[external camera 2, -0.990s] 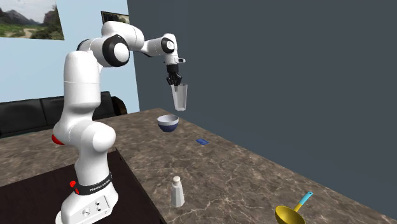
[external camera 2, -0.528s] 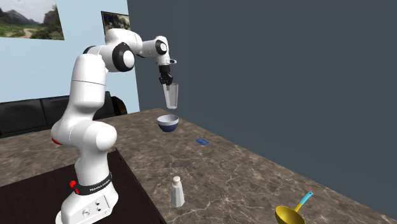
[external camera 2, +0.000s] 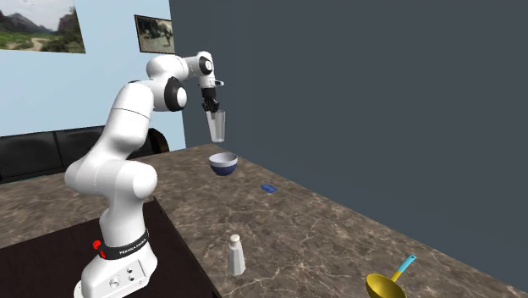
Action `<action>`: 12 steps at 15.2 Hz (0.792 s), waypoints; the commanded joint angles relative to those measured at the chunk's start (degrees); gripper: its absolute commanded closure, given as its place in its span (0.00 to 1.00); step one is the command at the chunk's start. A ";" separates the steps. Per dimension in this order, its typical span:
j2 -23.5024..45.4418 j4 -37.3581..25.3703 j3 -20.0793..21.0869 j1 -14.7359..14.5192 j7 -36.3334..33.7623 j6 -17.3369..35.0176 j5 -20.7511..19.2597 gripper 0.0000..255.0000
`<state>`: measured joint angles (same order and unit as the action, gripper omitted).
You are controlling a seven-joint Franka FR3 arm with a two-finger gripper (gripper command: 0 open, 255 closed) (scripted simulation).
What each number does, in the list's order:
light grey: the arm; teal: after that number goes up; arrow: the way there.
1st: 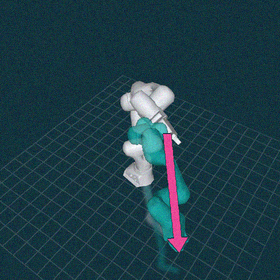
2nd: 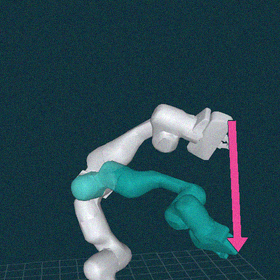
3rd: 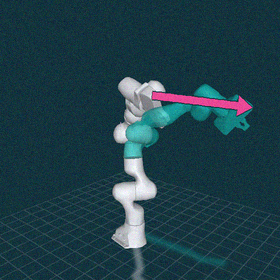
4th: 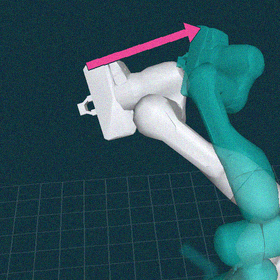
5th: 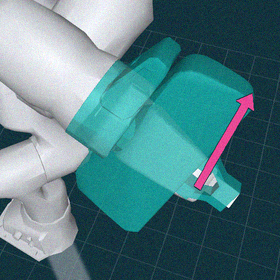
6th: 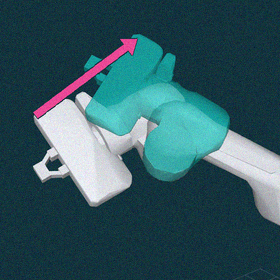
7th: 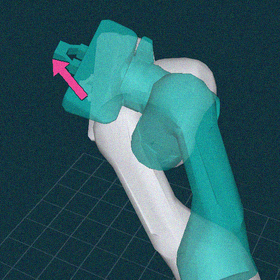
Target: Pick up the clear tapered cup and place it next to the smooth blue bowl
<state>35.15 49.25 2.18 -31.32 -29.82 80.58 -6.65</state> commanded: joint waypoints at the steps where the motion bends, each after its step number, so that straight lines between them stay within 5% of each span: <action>1: 8.20 -13.24 0.13 -2.15 -1.49 -5.20 -0.34 1.00; 5: 3.46 -1.79 0.31 -1.73 -2.16 1.48 -0.15 1.00; 12: 0.34 8.93 0.45 -1.34 -2.86 9.04 -0.07 1.00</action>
<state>36.08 56.38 2.59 -32.69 -32.53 88.38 -6.73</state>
